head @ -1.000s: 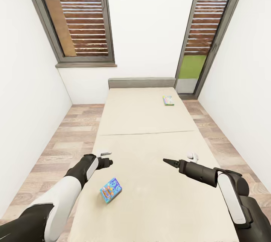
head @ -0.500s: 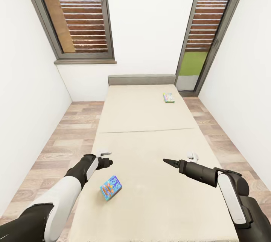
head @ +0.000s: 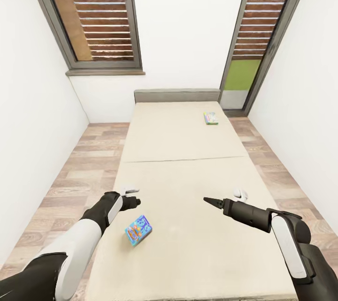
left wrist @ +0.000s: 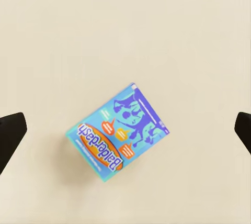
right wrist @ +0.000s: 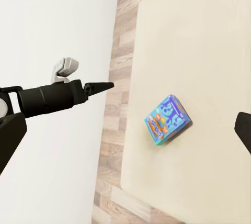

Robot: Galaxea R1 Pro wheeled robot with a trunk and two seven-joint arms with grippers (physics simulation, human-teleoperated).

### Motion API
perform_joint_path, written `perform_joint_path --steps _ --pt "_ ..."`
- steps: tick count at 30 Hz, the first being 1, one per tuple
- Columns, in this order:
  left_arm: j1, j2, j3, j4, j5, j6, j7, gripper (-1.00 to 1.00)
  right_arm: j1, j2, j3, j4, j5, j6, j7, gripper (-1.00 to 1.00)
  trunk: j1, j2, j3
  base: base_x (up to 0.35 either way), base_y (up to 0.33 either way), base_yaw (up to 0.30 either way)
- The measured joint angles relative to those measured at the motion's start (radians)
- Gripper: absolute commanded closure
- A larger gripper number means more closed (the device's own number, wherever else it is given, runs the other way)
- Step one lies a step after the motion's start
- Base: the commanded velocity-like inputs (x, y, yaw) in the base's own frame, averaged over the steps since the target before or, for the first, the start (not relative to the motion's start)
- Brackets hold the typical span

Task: Put all the toys in the child's room - the three board games (two on the bed and one on the table), the two jigsaw puzzles on the table, and the tennis ball on the table - inside the toy box on the table in the child's room.

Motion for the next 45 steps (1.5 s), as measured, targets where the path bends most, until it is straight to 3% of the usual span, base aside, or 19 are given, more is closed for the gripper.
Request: perform_joint_path --steps 45 --pt "-0.003 0.002 0.005 -0.023 -0.002 0.011 0.005 -1.00 0.000 0.001 -0.001 0.000 0.002 0.000 -0.002 -1.00 0.000 0.000 -0.074 0.000 0.000 0.000"
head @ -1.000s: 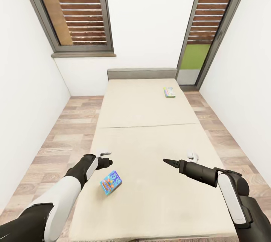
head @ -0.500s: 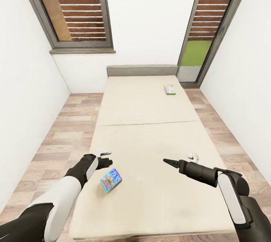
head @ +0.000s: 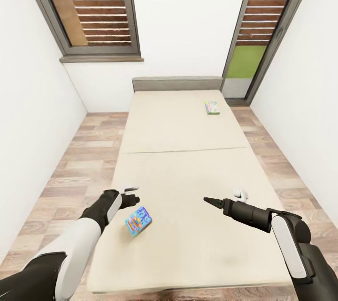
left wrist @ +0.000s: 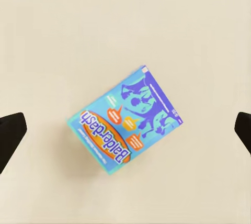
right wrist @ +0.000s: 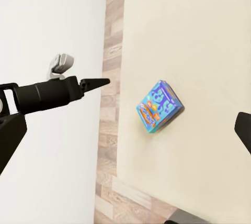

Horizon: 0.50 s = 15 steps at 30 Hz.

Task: Put all the toys in the child's room - the three board games (two on the bed and one on the table), the two jigsaw puzzles on the table, and the tennis ball on the table - inside the toy box on the table in the child's room.

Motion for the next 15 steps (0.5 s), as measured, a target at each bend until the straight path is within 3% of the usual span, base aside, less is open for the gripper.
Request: perform_joint_path --steps 7,15 --pt "-0.006 0.001 0.001 -0.093 0.000 0.007 0.022 -1.00 0.000 0.001 0.001 0.000 0.000 0.000 -0.005 -1.00 0.000 0.000 -0.011 0.000 0.000 0.000" --pt "-0.033 -0.003 0.002 -0.116 0.002 0.006 0.039 -1.00 0.000 0.001 0.001 -0.001 0.000 0.000 -0.005 -1.00 0.000 0.000 -0.025 0.000 0.000 0.000"
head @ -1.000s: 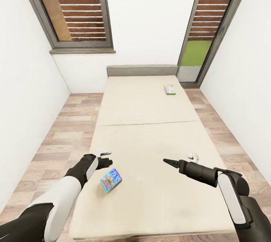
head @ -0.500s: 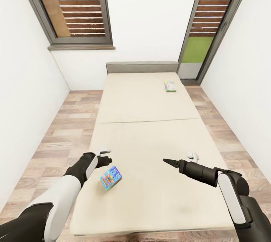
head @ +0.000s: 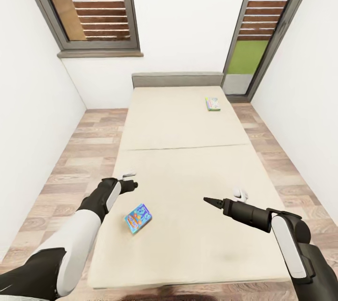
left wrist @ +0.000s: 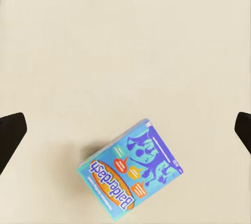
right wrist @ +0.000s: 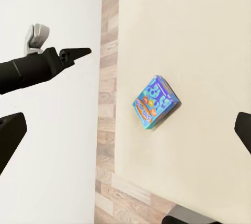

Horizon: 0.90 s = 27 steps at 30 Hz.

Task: Put all the toys in the child's room - the three board games (two on the bed and one on the table), the two jigsaw puzzles on the table, and the tennis ball on the table - inside the toy box on the table in the child's room.

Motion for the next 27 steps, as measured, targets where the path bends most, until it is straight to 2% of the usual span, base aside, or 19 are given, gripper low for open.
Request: perform_joint_path --steps 8,10,12,15,17,21,27 --pt "-0.017 -0.017 0.000 -0.003 0.001 0.000 0.002 -1.00 0.001 -0.001 -0.001 -0.017 -0.013 0.000 0.018 -1.00 0.000 0.000 -0.013 0.000 0.000 0.000" --pt "-0.020 -0.019 0.000 -0.005 0.001 -0.001 0.002 -1.00 0.001 -0.001 -0.001 -0.028 -0.016 0.000 0.054 -1.00 0.000 0.000 -0.016 0.000 0.000 0.000" --pt "-0.024 -0.021 0.000 -0.007 0.001 -0.001 0.002 -1.00 0.001 -0.002 -0.001 -0.034 -0.017 -0.001 0.129 -1.00 0.000 0.000 -0.020 0.000 0.000 0.000" --pt "-0.026 -0.021 0.000 -0.008 0.001 -0.006 0.001 -1.00 0.001 -0.005 -0.005 -0.039 -0.016 0.000 0.283 -1.00 0.000 0.000 -0.025 0.000 0.000 0.000" --pt "-0.027 -0.020 0.000 -0.008 0.001 -0.009 0.001 -1.00 0.001 -0.015 -0.014 -0.040 -0.015 0.001 0.350 -1.00 0.000 0.000 -0.028 0.000 0.000 0.000" --pt "-0.028 -0.020 0.000 -0.009 0.001 -0.013 0.001 -1.00 0.001 -0.031 -0.031 -0.040 -0.015 0.001 0.406 -1.00 0.000 0.000 -0.035 0.000 0.000 0.000" --pt "-0.028 -0.020 -0.001 -0.009 0.001 -0.015 0.001 -1.00 0.001 -0.036 -0.038 -0.040 -0.017 0.001 0.425 -1.00 0.000 0.000 -0.044 0.000 0.000 0.000"
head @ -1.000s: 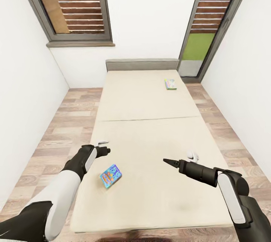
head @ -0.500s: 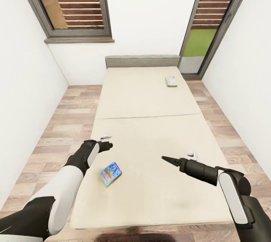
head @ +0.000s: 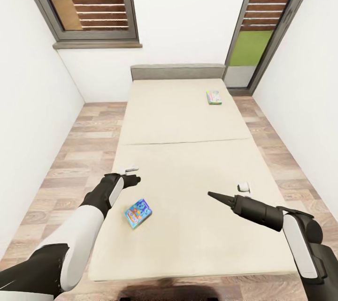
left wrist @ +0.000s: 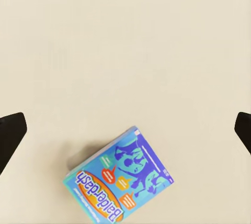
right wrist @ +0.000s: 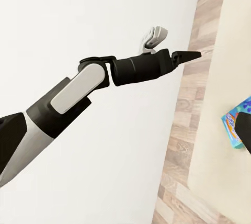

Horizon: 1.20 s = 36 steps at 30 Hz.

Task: Put all the toys in the child's room - the three board games (two on the bed and one on the table), the two jigsaw puzzles on the table, and the tennis ball on the table - inside the toy box on the table in the child's room.

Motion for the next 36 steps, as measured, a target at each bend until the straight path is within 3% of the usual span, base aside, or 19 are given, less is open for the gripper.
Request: perform_joint_path --steps 3,5,8,12,30,36 --pt "0.000 0.001 0.000 0.000 0.000 -0.001 0.000 -1.00 -0.001 0.000 -0.001 0.000 -0.010 0.000 0.006 -1.00 0.000 0.000 -0.005 0.000 0.000 0.000" --pt "0.000 0.001 0.000 0.000 0.000 -0.001 0.000 -1.00 -0.001 -0.001 0.001 -0.001 -0.037 0.000 0.021 -1.00 0.000 0.000 -0.008 0.000 0.000 0.000" --pt "0.000 -0.001 0.000 0.000 0.000 -0.002 0.000 -1.00 -0.002 -0.001 0.006 -0.001 -0.113 0.000 0.041 -1.00 0.000 0.000 -0.013 0.000 0.000 0.000" --pt "0.000 -0.002 0.000 0.000 0.000 -0.002 0.000 -1.00 -0.002 -0.002 0.007 -0.001 -0.157 0.000 0.050 -1.00 0.000 0.000 -0.020 0.000 0.000 0.000" --pt "0.000 -0.002 0.001 -0.045 0.001 0.001 0.000 -1.00 -0.002 -0.002 0.002 -0.001 -0.173 0.000 0.052 -1.00 0.000 0.000 -0.049 0.000 0.000 0.000" --pt "-0.025 -0.002 0.001 -0.058 0.003 0.012 0.001 -1.00 -0.002 -0.002 0.002 -0.001 -0.171 0.000 0.052 -1.00 0.000 0.000 -0.059 0.000 0.000 0.000"
